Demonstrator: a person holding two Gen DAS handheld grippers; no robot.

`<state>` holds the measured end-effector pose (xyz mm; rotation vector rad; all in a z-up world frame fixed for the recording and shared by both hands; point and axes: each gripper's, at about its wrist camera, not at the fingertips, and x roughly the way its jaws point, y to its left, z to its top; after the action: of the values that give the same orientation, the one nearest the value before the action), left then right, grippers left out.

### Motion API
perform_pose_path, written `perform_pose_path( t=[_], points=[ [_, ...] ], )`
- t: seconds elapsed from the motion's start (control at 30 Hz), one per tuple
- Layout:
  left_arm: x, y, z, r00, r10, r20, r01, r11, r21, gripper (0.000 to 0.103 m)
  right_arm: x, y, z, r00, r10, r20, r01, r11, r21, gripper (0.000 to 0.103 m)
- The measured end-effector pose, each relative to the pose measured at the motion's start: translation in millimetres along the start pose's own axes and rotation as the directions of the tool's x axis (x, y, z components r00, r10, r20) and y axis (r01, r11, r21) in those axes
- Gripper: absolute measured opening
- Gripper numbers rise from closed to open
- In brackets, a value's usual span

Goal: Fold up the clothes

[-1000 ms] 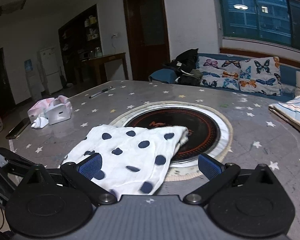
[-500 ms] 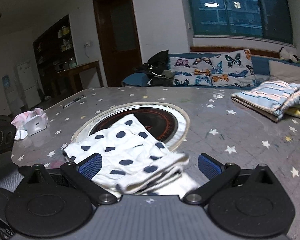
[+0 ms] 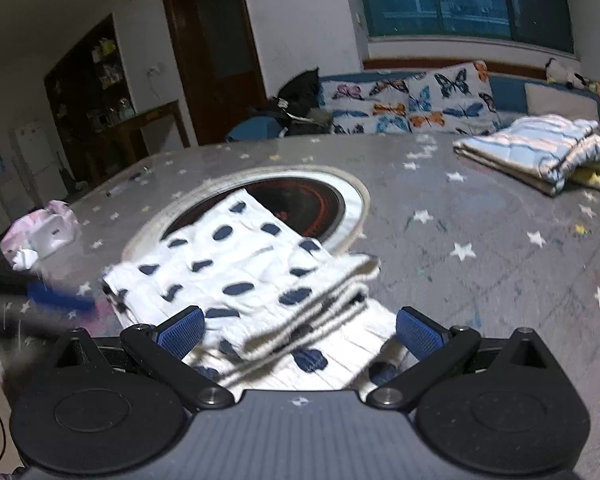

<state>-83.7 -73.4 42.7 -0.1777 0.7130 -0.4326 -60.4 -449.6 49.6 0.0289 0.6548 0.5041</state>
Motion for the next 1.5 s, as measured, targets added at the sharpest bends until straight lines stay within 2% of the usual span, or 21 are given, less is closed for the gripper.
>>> perform_pose_path(
  t=[0.13, 0.23, 0.43, 0.53, 0.67, 0.77, 0.87, 1.1, 1.23, 1.43, 1.5],
  points=[
    [3.6, 32.9, 20.7, 0.986, 0.151, 0.069, -0.143, 0.984, -0.102, 0.063, 3.2, 0.2, -4.7, 1.000, -0.012, -0.017, 0.012, 1.000, 0.018, 0.103],
    [16.6, 48.1, 29.3, 0.976, 0.209, 0.065, -0.200, 0.972, -0.126, 0.064, 5.5, 0.5, -7.2, 0.999, -0.019, -0.029, 0.020, 1.000, 0.023, 0.103],
    [42.6, 69.5, 26.3, 0.975, 0.219, -0.021, -0.220, 0.963, -0.159, 0.064, 8.6, -1.1, -9.3, 0.999, -0.021, -0.041, 0.022, 0.999, 0.036, 0.103],
    [44.8, 73.3, 21.7, 0.979, 0.203, -0.034, -0.206, 0.964, -0.166, 0.061, 10.5, -1.5, -10.6, 0.999, -0.020, -0.046, 0.022, 0.999, 0.041, 0.103],
    [44.2, 75.8, 16.7, 0.983, 0.177, -0.041, -0.181, 0.967, -0.177, 0.027, 14.0, -1.7, -12.0, 0.999, -0.017, -0.048, 0.020, 0.999, 0.048, 0.103],
    [37.4, 74.8, 13.4, 0.986, 0.163, -0.025, -0.165, 0.968, -0.187, 0.014, 16.2, -0.3, -11.3, 0.999, -0.017, -0.043, 0.019, 0.999, 0.045, 0.103],
    [25.9, 72.1, 7.1, 0.985, 0.173, -0.014, -0.172, 0.965, -0.199, 0.011, 20.8, 1.2, -9.7, 0.999, -0.009, -0.044, 0.011, 0.999, 0.040, 0.103],
    [-13.2, 71.2, -13.2, 0.976, 0.218, 0.000, -0.210, 0.942, -0.263, 0.010, 38.4, 16.9, -1.8, 0.997, 0.044, -0.057, -0.044, 0.999, 0.001, 0.103],
    [-18.8, 73.1, -14.8, 0.974, 0.228, 0.005, -0.218, 0.937, -0.274, 0.011, 40.3, 26.5, 5.0, 0.997, 0.064, -0.050, -0.065, 0.998, -0.022, 0.103],
    [-23.9, 76.3, -15.2, 0.971, 0.239, 0.013, -0.225, 0.931, -0.286, 0.020, 22.5, 38.5, 17.9, 0.999, 0.049, 0.009, -0.049, 0.997, -0.065, 0.103],
    [-25.6, 77.3, -15.3, 0.970, 0.242, 0.015, -0.228, 0.930, -0.290, 0.031, 19.1, 43.8, 20.5, 0.998, 0.053, 0.023, -0.051, 0.995, -0.089, 0.103]
  ],
)
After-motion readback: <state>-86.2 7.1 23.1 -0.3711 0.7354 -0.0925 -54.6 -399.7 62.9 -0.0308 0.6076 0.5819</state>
